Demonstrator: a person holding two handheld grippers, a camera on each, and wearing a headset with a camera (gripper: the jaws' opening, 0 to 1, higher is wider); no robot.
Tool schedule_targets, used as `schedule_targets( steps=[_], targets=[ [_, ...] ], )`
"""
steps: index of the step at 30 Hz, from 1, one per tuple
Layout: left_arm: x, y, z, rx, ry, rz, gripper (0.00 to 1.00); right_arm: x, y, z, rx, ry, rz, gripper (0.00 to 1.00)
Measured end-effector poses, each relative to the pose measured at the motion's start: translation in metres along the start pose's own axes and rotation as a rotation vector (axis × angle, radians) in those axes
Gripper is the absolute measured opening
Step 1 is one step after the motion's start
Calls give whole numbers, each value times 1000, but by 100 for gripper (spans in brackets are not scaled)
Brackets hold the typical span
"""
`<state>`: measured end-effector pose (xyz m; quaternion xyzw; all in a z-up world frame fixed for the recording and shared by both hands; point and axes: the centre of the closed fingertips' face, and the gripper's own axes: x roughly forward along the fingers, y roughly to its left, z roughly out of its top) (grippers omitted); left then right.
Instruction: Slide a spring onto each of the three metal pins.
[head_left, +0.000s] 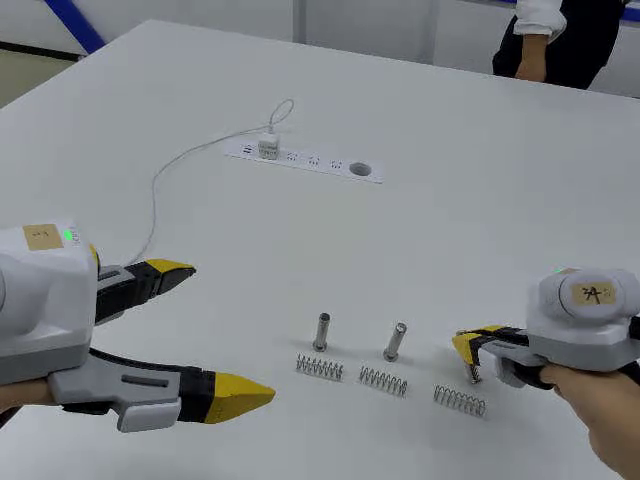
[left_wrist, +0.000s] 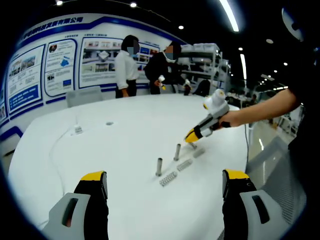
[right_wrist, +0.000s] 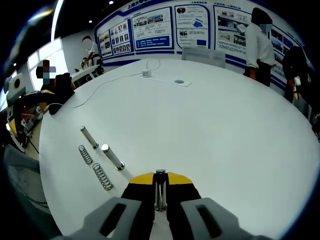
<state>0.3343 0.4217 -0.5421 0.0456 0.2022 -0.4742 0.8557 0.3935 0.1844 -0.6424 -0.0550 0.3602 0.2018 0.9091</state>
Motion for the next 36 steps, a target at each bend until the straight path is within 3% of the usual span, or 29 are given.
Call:
schedule_targets(
  steps=[19,36],
  targets=[
    [-1,-1,1,4,2,0,98,-6,-2,8,-10,-72,-13,7],
    [-1,-2,3,9,5,-5,98,-16,9,6,-58,-173,28,7]
  ],
)
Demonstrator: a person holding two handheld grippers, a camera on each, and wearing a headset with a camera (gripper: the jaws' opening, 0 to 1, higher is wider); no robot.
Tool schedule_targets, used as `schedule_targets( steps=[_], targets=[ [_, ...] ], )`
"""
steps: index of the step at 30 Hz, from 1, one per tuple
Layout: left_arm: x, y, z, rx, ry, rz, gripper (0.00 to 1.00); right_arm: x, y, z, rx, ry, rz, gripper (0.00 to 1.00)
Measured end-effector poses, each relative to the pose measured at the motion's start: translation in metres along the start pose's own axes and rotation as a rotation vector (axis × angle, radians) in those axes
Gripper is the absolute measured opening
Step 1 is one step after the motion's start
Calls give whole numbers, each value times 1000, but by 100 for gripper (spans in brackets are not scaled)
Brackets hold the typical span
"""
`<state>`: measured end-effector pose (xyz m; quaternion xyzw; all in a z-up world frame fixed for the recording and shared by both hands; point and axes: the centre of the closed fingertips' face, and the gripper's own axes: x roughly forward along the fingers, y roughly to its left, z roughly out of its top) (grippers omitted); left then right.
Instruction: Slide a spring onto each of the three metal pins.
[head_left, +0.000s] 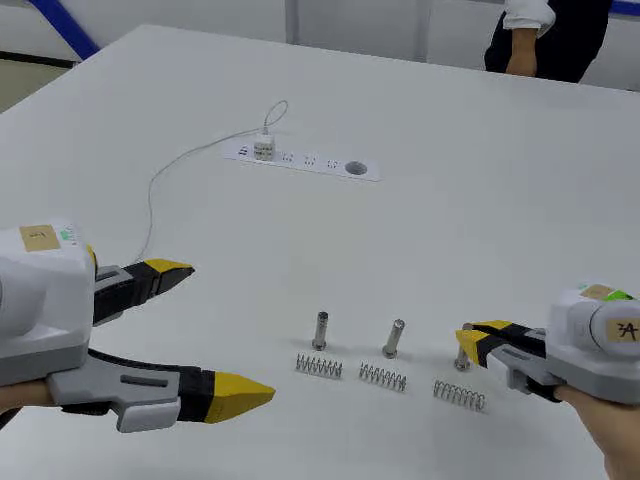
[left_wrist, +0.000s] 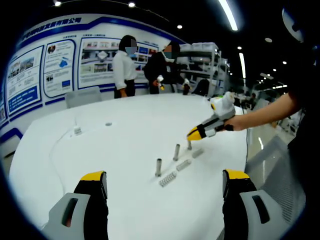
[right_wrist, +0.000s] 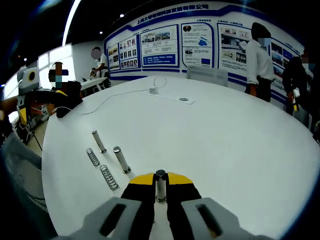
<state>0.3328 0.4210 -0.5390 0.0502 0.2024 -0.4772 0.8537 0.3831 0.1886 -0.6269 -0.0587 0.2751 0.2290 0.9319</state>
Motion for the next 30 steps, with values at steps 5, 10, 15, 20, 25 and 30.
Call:
schedule_targets(
  steps=[5,10,15,20,25,30],
  targets=[
    [1,-3,0,7,4,-8,98,-3,-1,0,-38,-17,3,8],
    [1,-4,1,9,4,-10,98,-5,-3,-1,-44,-27,-4,8],
    [1,-5,3,13,2,-9,98,-7,-4,-2,-28,-44,-10,8],
    [0,-6,4,18,4,-10,98,-9,-4,-4,-14,-58,-18,8],
    [0,-6,5,20,2,-11,98,-10,-3,-5,-20,-57,-20,8],
    [1,-8,5,24,4,-15,98,-11,-3,-6,-17,-50,-19,9]
  ],
)
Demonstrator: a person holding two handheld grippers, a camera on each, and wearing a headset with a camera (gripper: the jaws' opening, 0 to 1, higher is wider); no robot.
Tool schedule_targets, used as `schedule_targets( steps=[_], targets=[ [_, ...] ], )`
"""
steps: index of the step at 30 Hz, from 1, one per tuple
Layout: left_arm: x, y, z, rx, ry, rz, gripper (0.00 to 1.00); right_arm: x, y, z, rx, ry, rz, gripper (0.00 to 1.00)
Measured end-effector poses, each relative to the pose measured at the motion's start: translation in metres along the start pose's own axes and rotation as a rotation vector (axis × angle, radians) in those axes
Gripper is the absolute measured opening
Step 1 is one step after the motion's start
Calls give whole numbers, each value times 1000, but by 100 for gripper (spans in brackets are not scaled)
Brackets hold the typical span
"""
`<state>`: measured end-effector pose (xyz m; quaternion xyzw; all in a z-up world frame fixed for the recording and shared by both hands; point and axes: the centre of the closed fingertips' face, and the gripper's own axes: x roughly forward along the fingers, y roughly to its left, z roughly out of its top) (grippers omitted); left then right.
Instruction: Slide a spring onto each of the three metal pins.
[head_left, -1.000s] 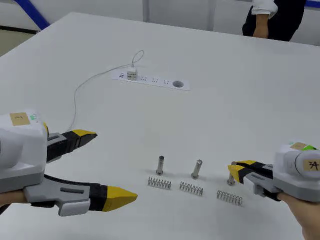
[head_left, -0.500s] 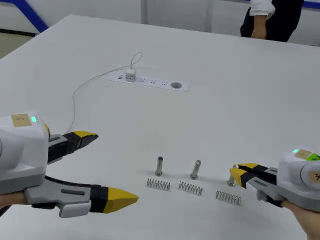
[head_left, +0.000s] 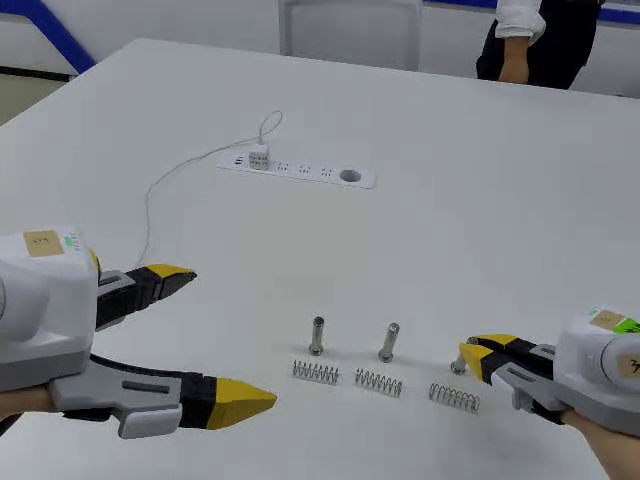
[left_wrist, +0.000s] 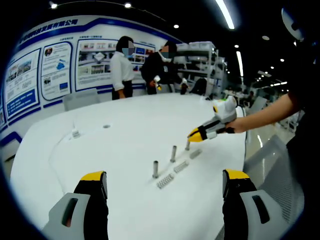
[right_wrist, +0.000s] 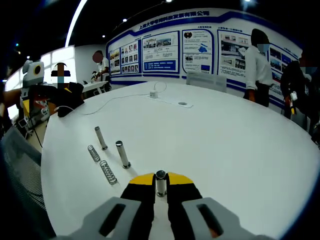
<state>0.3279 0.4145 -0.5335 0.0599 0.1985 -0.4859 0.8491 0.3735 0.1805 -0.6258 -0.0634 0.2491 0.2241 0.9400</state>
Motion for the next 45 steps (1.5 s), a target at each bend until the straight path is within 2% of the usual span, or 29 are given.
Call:
schedule_targets(
  steps=[13,18,21,24,27,30,36,40,45],
  targets=[
    [-1,-1,2,9,-1,-1,98,-16,-1,7,2,-13,18,17],
    [1,-3,3,14,-1,-6,98,-24,2,-2,-24,20,69,20],
    [2,-3,3,15,0,-8,98,-27,8,-14,-62,58,120,21],
    [3,-5,1,14,10,-13,98,-28,19,-26,-130,87,194,21],
    [4,-5,-2,21,21,-12,98,-27,26,-34,-155,114,243,21],
    [5,-5,-1,14,20,-11,98,-24,28,-41,-202,146,261,21],
    [5,-5,-6,11,37,-9,98,-15,32,-46,-226,163,295,21],
    [4,-4,-8,7,46,-3,98,-11,33,-56,-265,203,320,21],
    [2,-3,-10,4,55,7,98,-9,31,-57,-254,207,340,21]
  ],
)
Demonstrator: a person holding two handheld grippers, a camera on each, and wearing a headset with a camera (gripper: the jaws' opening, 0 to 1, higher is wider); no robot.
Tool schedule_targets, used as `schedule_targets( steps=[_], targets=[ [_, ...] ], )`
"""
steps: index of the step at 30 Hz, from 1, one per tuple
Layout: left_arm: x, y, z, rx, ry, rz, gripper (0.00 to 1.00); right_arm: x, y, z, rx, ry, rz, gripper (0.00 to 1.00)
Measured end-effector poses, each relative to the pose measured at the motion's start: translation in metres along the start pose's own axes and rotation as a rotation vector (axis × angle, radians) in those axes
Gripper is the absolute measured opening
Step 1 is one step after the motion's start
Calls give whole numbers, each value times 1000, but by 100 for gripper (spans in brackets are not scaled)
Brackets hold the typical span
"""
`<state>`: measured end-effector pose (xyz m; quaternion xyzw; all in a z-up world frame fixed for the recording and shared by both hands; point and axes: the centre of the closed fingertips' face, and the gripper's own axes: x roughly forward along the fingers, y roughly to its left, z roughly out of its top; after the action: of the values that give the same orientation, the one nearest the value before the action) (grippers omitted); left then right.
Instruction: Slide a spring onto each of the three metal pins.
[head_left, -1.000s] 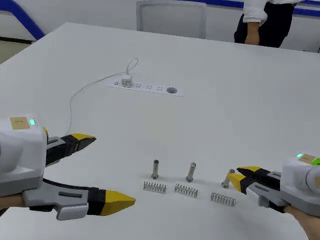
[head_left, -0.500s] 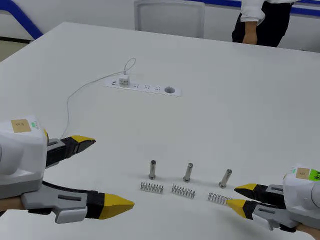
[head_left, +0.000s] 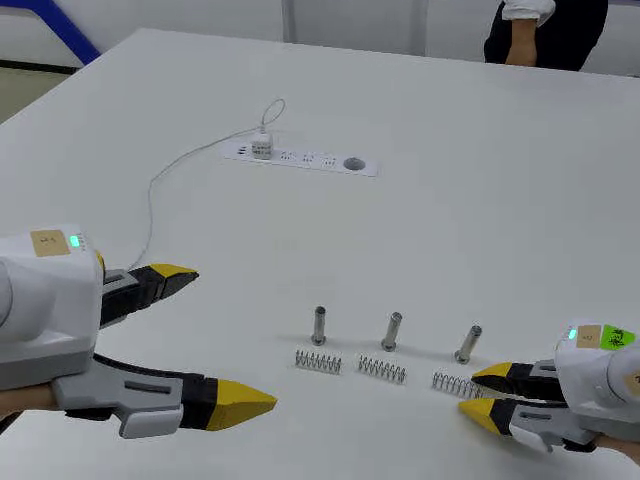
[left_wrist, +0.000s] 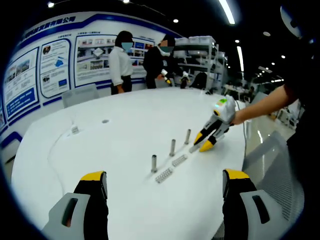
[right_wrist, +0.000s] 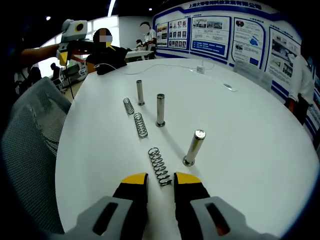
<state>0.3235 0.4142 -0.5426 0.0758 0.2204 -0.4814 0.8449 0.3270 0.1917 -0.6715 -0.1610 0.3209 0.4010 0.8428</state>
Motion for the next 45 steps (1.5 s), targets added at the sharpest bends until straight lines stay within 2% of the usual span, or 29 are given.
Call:
schedule_targets(
  steps=[6,15,21,25,34,41,45],
  targets=[
    [-1,-2,-3,-5,11,6,98,0,0,1,9,-10,31,20],
    [0,-2,-1,7,23,5,98,0,4,1,-15,-11,69,12],
    [2,-4,2,12,17,-2,98,1,6,1,-44,-2,67,11],
    [3,-7,2,13,16,-11,98,2,5,0,-27,6,60,10],
    [2,-10,4,20,10,-22,97,-1,5,3,-56,38,32,10],
    [3,-10,9,44,3,-27,97,-18,5,21,-78,9,14,10],
    [7,-16,15,54,-11,-47,97,-28,11,37,-109,-18,33,9]
  ],
)
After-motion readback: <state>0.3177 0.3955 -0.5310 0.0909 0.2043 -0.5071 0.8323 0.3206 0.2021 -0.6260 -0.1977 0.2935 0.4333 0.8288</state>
